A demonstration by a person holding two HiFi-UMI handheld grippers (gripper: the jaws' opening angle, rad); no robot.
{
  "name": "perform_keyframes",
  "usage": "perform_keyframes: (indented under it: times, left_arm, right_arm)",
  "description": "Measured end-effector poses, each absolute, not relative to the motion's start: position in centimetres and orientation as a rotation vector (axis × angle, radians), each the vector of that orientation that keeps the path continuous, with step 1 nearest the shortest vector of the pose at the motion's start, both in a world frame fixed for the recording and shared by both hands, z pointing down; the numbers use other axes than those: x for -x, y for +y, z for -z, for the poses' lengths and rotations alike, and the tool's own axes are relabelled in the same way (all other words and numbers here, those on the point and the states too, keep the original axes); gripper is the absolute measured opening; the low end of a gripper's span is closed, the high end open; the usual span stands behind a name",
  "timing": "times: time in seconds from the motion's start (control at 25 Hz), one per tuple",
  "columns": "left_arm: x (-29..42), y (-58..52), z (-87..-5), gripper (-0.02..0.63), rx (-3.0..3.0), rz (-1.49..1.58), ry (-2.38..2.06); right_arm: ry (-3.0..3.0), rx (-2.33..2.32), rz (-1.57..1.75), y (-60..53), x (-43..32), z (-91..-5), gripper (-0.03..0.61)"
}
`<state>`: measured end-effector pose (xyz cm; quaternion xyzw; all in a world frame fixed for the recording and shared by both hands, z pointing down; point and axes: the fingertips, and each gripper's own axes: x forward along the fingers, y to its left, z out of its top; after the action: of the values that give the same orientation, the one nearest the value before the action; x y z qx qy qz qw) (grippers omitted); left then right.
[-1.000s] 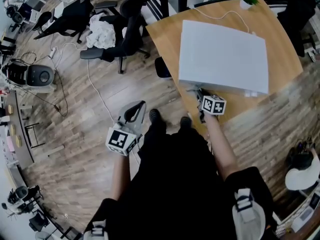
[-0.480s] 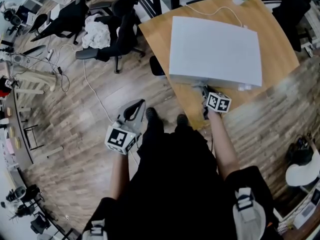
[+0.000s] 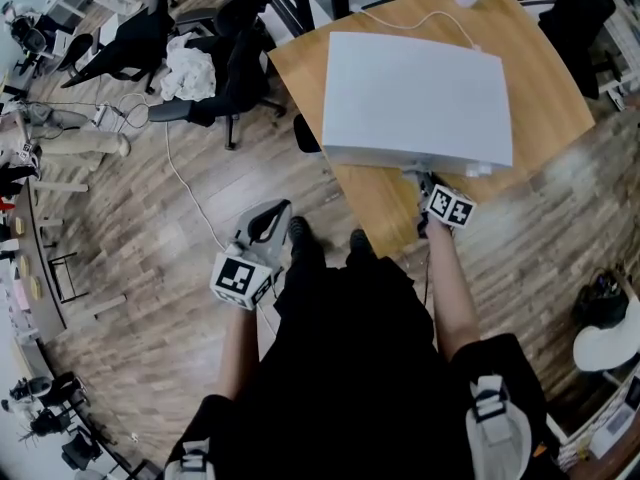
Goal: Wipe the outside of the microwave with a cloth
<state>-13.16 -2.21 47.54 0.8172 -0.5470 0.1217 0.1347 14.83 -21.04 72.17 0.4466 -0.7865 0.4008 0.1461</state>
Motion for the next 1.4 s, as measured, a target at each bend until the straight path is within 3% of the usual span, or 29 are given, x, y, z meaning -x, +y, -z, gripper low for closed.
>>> perform_keyframes:
  times: [0.76, 1.4]
  left_arm:
    - [9.2, -2.7, -47.3, 0.002, -2.397, -0.341, -1.608]
    - [8.7, -2.4, -47.6, 0.002, -2.343, -0.384, -1.606]
  right_arm:
    - [-2.204, -1.436, -1.135, -23.1, -24.3, -72.6, 0.017]
    - [-2.157, -1.405, -1.15, -23.2, -25.2, -75.3, 0.017]
